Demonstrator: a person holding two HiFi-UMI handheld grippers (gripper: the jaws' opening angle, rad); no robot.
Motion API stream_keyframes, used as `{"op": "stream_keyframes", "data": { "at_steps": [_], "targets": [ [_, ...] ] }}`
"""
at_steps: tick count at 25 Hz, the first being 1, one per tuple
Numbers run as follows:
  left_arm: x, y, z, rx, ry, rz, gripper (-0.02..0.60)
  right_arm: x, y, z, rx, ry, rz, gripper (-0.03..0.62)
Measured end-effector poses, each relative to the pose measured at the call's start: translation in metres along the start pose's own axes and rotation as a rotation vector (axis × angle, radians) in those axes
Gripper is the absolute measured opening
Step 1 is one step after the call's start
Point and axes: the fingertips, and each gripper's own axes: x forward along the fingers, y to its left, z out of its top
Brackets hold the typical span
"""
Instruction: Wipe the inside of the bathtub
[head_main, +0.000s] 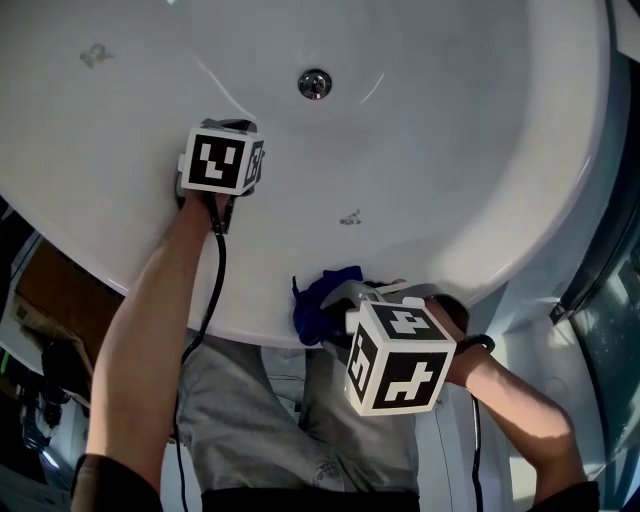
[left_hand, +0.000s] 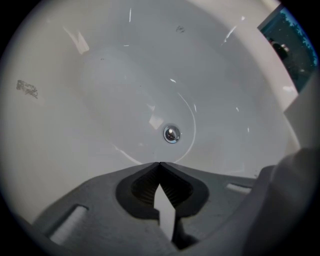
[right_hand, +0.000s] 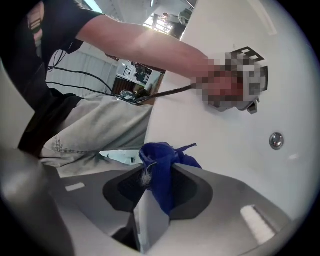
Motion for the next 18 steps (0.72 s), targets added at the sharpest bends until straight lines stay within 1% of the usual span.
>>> {"op": "stream_keyframes", "data": {
  "at_steps": [4, 6, 7, 8, 12, 16, 18],
  "targets": [
    [0.004, -0.006, 0.001, 0.012, 0.0, -0.002, 0.003, -0.002, 0.007, 0.0, 0.004, -0.027, 0.026, 0.123],
    [0.004, -0.008, 0.001, 0.013, 0.003, -0.002, 0.003, -0.004, 0.001, 0.004, 0.02, -0.062, 0.029, 0.124],
    [0.004, -0.01, 0.002, 0.015, 0.003, -0.002, 0.003, -0.008, -0.006, 0.008, 0.029, -0.089, 0.015, 0.124],
    [0.004, -0.013, 0.002, 0.019, 0.002, -0.003, 0.003, -0.012, -0.015, 0.012, 0.034, -0.12, -0.012, 0.124],
    [0.007, -0.02, 0.003, 0.045, 0.003, -0.001, 0.003, -0.041, -0.063, 0.027, 0.017, -0.223, -0.17, 0.124],
    [0.014, -0.02, 0.002, 0.034, 0.01, 0.0, 0.003, -0.068, -0.11, 0.03, 0.034, -0.25, -0.282, 0.124],
    [0.017, -0.022, 0.0, 0.031, 0.014, -0.004, 0.003, -0.084, -0.134, 0.032, 0.004, -0.257, -0.377, 0.124]
  ]
}}
